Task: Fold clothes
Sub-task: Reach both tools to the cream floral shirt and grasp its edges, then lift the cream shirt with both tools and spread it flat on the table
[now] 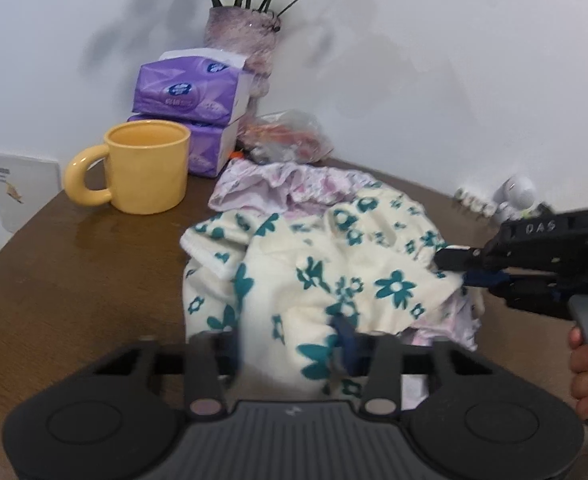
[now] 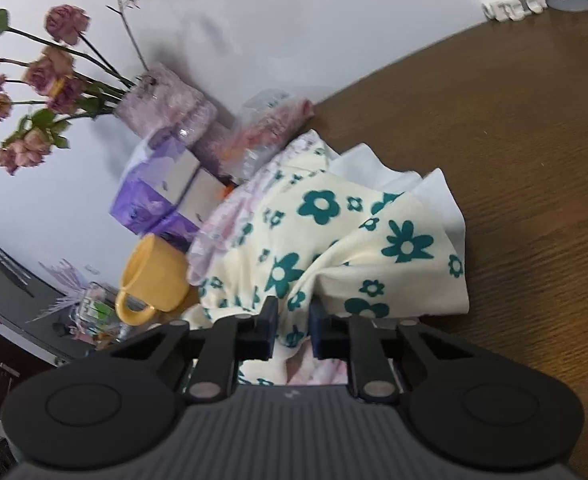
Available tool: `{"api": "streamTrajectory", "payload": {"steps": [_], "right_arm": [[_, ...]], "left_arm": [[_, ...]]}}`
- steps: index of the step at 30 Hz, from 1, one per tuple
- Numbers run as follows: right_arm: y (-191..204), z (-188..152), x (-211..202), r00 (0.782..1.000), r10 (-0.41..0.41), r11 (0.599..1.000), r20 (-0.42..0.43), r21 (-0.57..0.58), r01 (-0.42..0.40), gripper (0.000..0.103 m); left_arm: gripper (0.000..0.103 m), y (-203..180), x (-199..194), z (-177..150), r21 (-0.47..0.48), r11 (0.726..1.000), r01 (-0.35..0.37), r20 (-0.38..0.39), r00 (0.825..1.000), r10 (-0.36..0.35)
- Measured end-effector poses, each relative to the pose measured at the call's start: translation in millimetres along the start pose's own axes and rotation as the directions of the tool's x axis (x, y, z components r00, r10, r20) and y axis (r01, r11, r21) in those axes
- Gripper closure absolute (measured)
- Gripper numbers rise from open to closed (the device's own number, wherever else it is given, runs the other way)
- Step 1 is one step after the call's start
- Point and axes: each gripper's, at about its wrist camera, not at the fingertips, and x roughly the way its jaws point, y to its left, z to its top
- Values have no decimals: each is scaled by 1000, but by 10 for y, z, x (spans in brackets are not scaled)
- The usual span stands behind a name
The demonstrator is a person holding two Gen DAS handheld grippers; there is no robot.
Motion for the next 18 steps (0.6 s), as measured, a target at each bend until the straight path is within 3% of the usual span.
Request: {"api": "streamTrajectory", "payload": {"steps": [3,9,15,18], "right_arm": [[54,1,-75,999,17,1000,48,-26,-16,94],[251,53,-419,982,69,996,174,-66,-58,97],[230,196,-1383,935,107,992,339,-98,-78,97],[-22,43,-1910,931,52,992,360,-128,-7,97]], "left_arm": [[88,69,-79,40,-19,998,57,23,998,-56],[91,129,-455,239,4,997,77,144,987,-76],[91,190,-1188,435,59,994,90,296,949,-103],[91,287,-1340,234,69,993,92,258,960,-107]]}}
